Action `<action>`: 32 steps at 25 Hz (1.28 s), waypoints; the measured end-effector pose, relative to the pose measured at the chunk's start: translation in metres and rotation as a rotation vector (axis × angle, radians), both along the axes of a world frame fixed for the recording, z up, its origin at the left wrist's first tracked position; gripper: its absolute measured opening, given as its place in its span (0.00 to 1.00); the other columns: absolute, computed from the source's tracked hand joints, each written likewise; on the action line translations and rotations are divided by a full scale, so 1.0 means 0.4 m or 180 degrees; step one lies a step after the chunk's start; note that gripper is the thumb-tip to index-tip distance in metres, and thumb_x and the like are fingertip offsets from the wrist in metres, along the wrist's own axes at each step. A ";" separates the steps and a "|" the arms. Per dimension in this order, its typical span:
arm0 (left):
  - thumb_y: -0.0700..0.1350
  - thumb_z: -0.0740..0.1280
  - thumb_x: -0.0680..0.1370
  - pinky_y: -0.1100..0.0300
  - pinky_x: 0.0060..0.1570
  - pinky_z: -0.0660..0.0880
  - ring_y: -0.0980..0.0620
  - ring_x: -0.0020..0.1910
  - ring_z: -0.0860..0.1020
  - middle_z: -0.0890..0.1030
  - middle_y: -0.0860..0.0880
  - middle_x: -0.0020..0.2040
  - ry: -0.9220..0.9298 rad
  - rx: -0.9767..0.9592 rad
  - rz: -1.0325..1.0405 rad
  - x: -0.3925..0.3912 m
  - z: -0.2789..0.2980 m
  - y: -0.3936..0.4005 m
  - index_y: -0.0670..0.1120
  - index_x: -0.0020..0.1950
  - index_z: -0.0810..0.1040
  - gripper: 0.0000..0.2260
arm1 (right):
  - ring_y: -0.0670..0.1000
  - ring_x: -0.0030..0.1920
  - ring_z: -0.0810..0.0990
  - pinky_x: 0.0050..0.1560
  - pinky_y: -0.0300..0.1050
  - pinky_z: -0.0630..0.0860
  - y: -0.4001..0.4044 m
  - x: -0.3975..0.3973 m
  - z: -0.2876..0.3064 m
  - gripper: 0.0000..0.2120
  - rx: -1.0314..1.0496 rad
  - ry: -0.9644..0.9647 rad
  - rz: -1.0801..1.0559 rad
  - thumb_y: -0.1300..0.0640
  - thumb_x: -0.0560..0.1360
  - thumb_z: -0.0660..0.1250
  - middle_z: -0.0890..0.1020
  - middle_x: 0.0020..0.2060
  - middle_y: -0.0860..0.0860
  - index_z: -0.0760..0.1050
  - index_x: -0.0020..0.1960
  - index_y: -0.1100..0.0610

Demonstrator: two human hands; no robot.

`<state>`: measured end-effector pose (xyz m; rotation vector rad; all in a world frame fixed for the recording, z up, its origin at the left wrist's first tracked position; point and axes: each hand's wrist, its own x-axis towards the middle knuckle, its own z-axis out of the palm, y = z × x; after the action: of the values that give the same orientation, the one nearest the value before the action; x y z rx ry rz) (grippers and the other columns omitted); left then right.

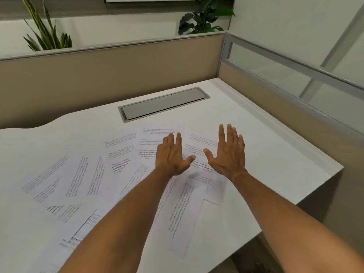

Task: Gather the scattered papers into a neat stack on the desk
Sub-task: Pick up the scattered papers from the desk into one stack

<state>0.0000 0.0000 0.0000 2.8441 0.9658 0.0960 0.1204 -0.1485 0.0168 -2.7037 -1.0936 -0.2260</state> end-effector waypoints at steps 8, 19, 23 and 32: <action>0.57 0.66 0.74 0.46 0.62 0.68 0.39 0.68 0.64 0.64 0.38 0.69 0.0249 -0.0637 0.0548 0.091 -0.064 0.014 0.42 0.71 0.63 0.31 | 0.60 0.65 0.69 0.62 0.54 0.69 0.002 0.060 -0.101 0.42 0.0192 0.1100 -0.0621 0.44 0.74 0.68 0.70 0.67 0.61 0.52 0.79 0.59; 0.49 0.72 0.67 0.47 0.57 0.75 0.36 0.63 0.70 0.65 0.38 0.67 0.0477 -0.1455 0.1237 0.163 -0.054 0.045 0.44 0.72 0.59 0.38 | 0.67 0.63 0.69 0.57 0.55 0.75 0.040 0.090 -0.102 0.49 -0.0010 0.1914 -0.1144 0.44 0.70 0.75 0.67 0.65 0.65 0.50 0.78 0.60; 0.48 0.71 0.67 0.49 0.57 0.75 0.40 0.59 0.75 0.72 0.41 0.61 0.0498 -0.1501 0.1248 0.170 -0.051 0.057 0.43 0.70 0.62 0.34 | 0.67 0.63 0.69 0.56 0.55 0.75 0.041 0.093 -0.094 0.49 0.0010 0.2005 -0.1194 0.45 0.69 0.77 0.68 0.65 0.66 0.51 0.77 0.61; 0.44 0.66 0.78 0.48 0.45 0.82 0.44 0.47 0.82 0.80 0.44 0.48 -0.1501 -0.2119 0.1020 0.165 -0.029 0.087 0.43 0.48 0.75 0.04 | 0.65 0.68 0.69 0.64 0.57 0.71 0.036 0.121 -0.111 0.43 0.0920 0.2371 -0.1527 0.46 0.72 0.74 0.69 0.69 0.64 0.54 0.77 0.59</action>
<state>0.0659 0.0346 -0.0116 1.9322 1.0747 0.3777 0.1689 -0.1342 -0.0277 -2.3928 -0.1823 0.4806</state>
